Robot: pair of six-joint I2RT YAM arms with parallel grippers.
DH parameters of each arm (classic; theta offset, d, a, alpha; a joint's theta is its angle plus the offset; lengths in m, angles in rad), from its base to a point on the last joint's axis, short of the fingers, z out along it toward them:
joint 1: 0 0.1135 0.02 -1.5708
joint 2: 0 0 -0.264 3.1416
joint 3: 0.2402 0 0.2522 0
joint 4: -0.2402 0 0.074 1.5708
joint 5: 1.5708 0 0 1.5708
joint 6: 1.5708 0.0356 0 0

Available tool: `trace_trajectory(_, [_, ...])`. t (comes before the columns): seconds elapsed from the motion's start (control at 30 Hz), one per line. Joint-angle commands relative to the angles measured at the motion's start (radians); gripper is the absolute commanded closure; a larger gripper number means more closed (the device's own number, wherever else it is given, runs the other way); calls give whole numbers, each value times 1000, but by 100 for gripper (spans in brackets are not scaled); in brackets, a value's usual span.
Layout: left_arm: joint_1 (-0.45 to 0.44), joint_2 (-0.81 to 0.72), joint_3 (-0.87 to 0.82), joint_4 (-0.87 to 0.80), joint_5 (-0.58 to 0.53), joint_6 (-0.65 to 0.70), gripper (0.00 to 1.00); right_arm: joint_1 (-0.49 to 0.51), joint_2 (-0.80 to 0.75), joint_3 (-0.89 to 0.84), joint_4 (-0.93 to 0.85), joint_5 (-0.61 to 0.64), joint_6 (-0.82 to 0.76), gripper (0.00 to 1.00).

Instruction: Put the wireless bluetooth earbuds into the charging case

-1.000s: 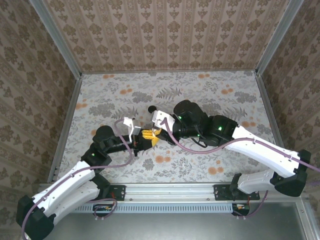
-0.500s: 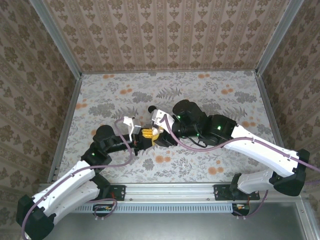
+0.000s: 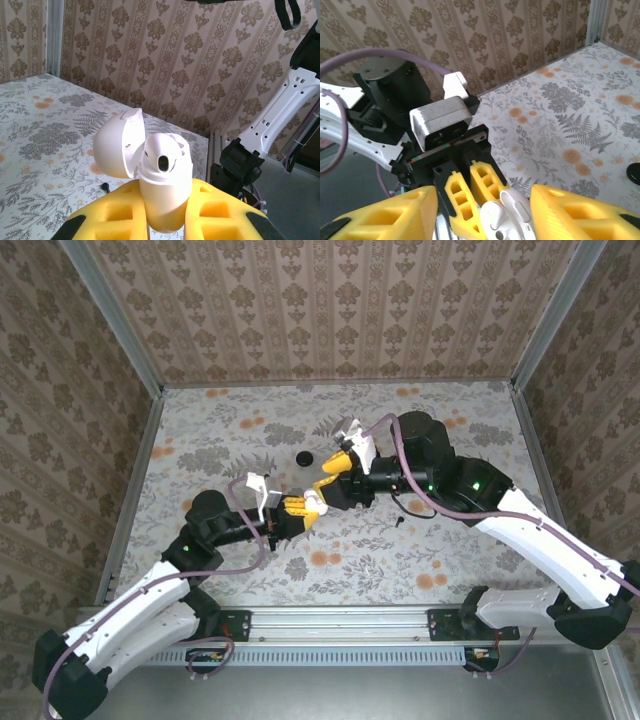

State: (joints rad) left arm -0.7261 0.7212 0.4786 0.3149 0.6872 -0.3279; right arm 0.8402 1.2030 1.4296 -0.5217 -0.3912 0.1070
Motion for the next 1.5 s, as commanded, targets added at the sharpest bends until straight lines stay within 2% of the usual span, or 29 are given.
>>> trace_trajectory(0.0, [-5, -20, 17, 18, -9, 24, 100, -3, -2, -10, 13, -52, 75, 54])
trace_trajectory(0.17, [-7, -38, 7, 17, -30, 24, 100, -4, -10, -59, 28, -44, 133, 60])
trace_trajectory(0.5, [-12, -59, 6, -20, -94, 49, 100, 0, -8, -172, 80, -13, 234, 62])
trace_trajectory(0.87, [-12, -19, -3, 32, -140, 78, 100, 2, -10, -246, 71, 9, 303, 64])
trace_trajectory(1.03, [-12, -33, -19, 0, -177, 84, 100, 1, -73, -270, 35, 118, 318, 62])
trace_trajectory(1.27, [-9, -64, -35, -70, -234, 138, 100, -11, -131, -333, -174, 336, 413, 59])
trace_trajectory(1.47, [-4, -68, -17, -137, -248, 165, 100, -24, -169, -490, -238, 370, 552, 58])
